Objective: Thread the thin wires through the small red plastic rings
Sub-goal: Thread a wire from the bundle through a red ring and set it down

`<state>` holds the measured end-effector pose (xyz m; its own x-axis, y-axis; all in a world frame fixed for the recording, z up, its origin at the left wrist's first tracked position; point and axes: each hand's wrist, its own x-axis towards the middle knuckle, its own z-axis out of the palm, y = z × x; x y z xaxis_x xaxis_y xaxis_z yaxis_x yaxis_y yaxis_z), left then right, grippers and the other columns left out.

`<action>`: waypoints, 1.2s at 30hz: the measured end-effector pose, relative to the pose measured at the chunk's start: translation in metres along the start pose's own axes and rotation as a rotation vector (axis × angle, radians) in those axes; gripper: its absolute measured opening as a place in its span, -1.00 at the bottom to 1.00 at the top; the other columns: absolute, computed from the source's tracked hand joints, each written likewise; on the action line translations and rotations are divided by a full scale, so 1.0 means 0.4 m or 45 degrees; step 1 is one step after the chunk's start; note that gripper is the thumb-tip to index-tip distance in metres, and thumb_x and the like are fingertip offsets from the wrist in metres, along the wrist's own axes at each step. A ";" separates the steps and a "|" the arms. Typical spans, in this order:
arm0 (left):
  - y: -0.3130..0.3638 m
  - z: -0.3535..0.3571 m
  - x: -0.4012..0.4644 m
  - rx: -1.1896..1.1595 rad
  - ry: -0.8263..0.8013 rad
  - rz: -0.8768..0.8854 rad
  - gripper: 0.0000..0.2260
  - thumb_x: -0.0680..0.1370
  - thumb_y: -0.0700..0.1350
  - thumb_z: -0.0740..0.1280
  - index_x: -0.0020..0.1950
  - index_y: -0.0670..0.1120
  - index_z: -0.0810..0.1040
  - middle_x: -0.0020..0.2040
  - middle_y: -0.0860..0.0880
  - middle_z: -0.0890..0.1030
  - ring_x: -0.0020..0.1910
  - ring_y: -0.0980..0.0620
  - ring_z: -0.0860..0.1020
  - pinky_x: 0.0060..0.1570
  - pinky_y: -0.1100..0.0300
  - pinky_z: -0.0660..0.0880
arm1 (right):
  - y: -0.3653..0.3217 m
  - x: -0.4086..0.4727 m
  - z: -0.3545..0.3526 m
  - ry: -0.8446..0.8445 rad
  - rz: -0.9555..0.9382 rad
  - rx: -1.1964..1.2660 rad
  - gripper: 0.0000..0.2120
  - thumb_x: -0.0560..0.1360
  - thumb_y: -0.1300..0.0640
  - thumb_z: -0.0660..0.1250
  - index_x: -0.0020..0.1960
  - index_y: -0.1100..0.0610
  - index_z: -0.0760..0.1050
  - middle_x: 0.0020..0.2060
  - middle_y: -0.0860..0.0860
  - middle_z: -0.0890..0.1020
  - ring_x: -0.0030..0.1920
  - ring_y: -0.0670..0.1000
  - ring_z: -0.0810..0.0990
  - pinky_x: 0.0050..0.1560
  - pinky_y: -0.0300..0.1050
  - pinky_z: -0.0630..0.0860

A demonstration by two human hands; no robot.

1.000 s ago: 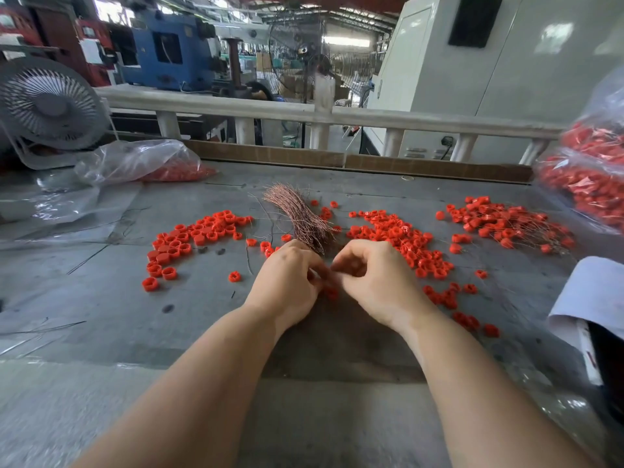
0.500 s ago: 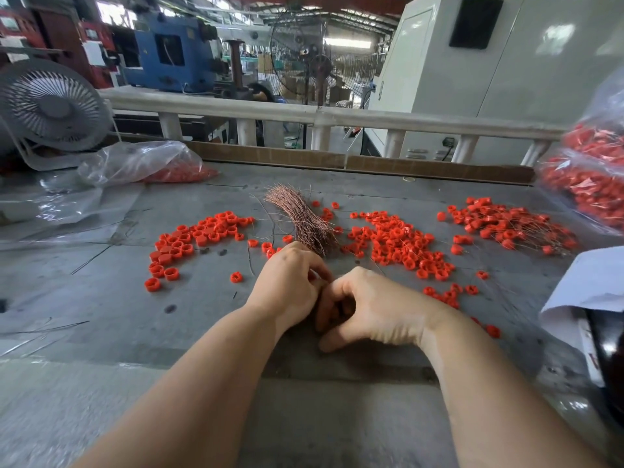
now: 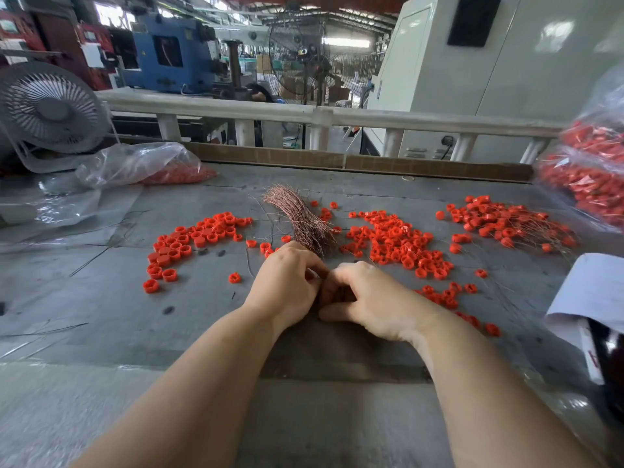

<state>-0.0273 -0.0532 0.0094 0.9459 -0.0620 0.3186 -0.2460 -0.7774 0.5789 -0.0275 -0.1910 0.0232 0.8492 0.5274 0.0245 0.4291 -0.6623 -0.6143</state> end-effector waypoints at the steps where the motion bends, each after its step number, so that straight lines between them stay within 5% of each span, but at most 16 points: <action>1: 0.000 0.000 0.000 -0.001 0.000 0.001 -0.83 0.45 -0.29 0.32 -0.07 -0.10 0.67 0.02 -0.03 0.53 -0.04 0.01 0.52 -0.04 0.32 0.37 | 0.002 0.002 0.001 0.005 0.005 -0.008 -0.85 0.41 0.19 0.44 -0.24 0.01 0.50 -0.27 -0.10 0.53 -0.21 -0.11 0.50 -0.16 -0.25 0.42; 7: 0.003 -0.003 -0.003 -0.055 0.019 -0.001 -0.86 0.45 -0.26 0.36 -0.09 -0.08 0.67 0.00 -0.02 0.54 -0.07 0.02 0.53 -0.02 0.28 0.41 | 0.011 0.005 0.013 0.004 0.058 -0.154 -0.91 0.50 0.09 0.34 -0.02 0.07 0.50 0.02 0.06 0.54 0.12 0.11 0.49 0.19 0.05 0.40; 9: 0.005 -0.004 -0.002 -0.082 0.037 -0.003 -0.86 0.44 -0.27 0.38 -0.09 -0.08 0.67 -0.02 -0.02 0.54 -0.10 0.04 0.52 -0.04 0.30 0.40 | 0.012 0.006 0.013 0.034 0.058 -0.211 -0.84 0.52 0.08 0.31 0.05 0.14 0.48 0.03 0.08 0.51 0.13 0.11 0.47 0.19 0.05 0.38; 12: 0.004 -0.005 0.002 -0.128 0.079 -0.024 -0.87 0.42 -0.28 0.39 -0.12 -0.09 0.68 -0.05 0.00 0.52 -0.15 0.07 0.50 -0.11 0.37 0.36 | 0.001 0.004 0.004 0.129 0.028 -0.111 -0.93 0.46 0.10 0.39 -0.14 0.02 0.49 -0.13 -0.05 0.49 -0.01 0.01 0.50 0.06 -0.04 0.44; 14: 0.004 -0.004 0.003 -0.141 0.089 -0.035 -0.88 0.42 -0.28 0.40 -0.13 -0.09 0.68 -0.06 0.00 0.52 -0.16 0.07 0.50 -0.13 0.37 0.36 | 0.000 0.001 -0.001 0.136 0.047 -0.076 -0.81 0.38 0.06 0.47 -0.28 -0.06 0.45 -0.23 -0.12 0.50 -0.13 -0.06 0.51 -0.05 -0.12 0.46; 18: 0.006 -0.001 0.003 -0.146 0.081 -0.042 -0.90 0.42 -0.25 0.41 -0.14 -0.08 0.68 -0.03 -0.02 0.55 -0.13 0.04 0.53 -0.07 0.31 0.40 | 0.004 0.001 -0.001 0.064 0.083 -0.101 -0.84 0.37 0.07 0.47 -0.26 -0.03 0.49 -0.29 -0.11 0.53 -0.15 -0.03 0.53 -0.08 -0.10 0.49; 25: 0.001 0.001 0.005 -0.211 0.114 -0.065 -0.92 0.43 -0.23 0.43 -0.13 -0.09 0.67 -0.05 -0.04 0.55 -0.16 0.06 0.53 -0.08 0.31 0.39 | 0.012 0.003 0.007 0.018 0.089 -0.209 -0.92 0.50 0.05 0.33 -0.11 0.03 0.46 0.01 0.07 0.55 0.11 0.13 0.49 0.18 0.05 0.38; 28: -0.002 -0.002 0.008 -0.354 0.172 -0.139 -0.91 0.42 -0.23 0.44 -0.17 -0.05 0.67 -0.15 -0.06 0.60 -0.23 0.06 0.54 -0.16 0.27 0.41 | 0.016 0.006 -0.003 0.282 0.039 -0.252 -0.96 0.52 0.12 0.29 -0.11 0.06 0.46 -0.09 0.01 0.47 0.04 0.06 0.46 0.03 -0.16 0.33; 32: 0.000 -0.007 0.006 -0.712 0.168 -0.255 -0.80 0.42 -0.27 0.44 -0.28 0.03 0.62 -0.38 0.05 0.57 -0.40 0.17 0.46 -0.30 0.34 0.44 | 0.018 0.012 -0.015 0.690 -0.015 -0.066 -0.86 0.50 0.14 0.34 -0.22 0.09 0.44 -0.23 -0.06 0.47 -0.17 -0.01 0.43 -0.12 -0.13 0.32; 36: 0.014 -0.015 0.003 -0.901 0.101 -0.231 -0.77 0.42 -0.33 0.43 -0.29 0.01 0.61 -0.38 0.05 0.60 -0.43 0.20 0.52 -0.30 0.29 0.55 | 0.022 0.014 -0.018 0.918 -0.037 0.013 -0.86 0.50 0.16 0.34 -0.22 0.12 0.44 -0.33 -0.05 0.48 -0.26 0.00 0.43 -0.22 -0.14 0.29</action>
<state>-0.0287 -0.0541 0.0177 0.9731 0.0955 0.2097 -0.1904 -0.1791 0.9652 -0.0167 -0.1977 0.0235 0.8307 0.0598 0.5535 0.4549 -0.6461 -0.6129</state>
